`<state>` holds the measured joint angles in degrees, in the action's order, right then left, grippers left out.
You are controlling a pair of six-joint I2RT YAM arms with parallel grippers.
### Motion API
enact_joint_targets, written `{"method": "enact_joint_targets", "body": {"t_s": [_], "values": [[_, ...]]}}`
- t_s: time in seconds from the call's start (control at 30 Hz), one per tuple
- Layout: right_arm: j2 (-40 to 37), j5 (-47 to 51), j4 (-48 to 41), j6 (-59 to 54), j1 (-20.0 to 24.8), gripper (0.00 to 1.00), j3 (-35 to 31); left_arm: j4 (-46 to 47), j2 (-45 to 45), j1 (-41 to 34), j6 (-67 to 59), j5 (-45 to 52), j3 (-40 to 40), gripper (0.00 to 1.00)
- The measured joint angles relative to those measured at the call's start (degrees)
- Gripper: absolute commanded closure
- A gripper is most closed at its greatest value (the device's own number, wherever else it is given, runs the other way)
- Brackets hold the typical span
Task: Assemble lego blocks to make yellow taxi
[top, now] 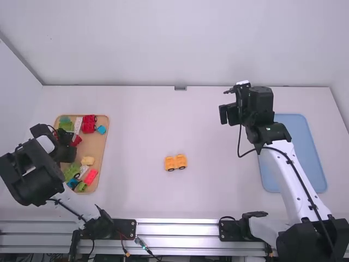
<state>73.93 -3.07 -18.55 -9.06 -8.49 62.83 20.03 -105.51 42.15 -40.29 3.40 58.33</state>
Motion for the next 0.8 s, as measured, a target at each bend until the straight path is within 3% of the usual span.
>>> {"method": "enact_joint_targets", "body": {"t_s": [0.2,0.37,0.6,0.8], "values": [[0.0,0.0,0.4,0.0,0.0,0.01,0.0,0.5,0.0,0.0,0.0,2.8,0.0,0.79],[0.0,-1.5,2.5,0.0,0.0,0.01,0.0,2.2,1.4,0.0,0.9,4.0,0.0,0.81],[0.0,-6.4,4.9,-0.1,0.0,0.01,0.0,3.7,9.0,-1.8,2.8,4.1,0.0,0.87],[0.3,-10.8,6.9,5.0,0.0,0.01,0.0,5.5,18.0,-9.1,3.1,4.1,0.0,0.91]]}}
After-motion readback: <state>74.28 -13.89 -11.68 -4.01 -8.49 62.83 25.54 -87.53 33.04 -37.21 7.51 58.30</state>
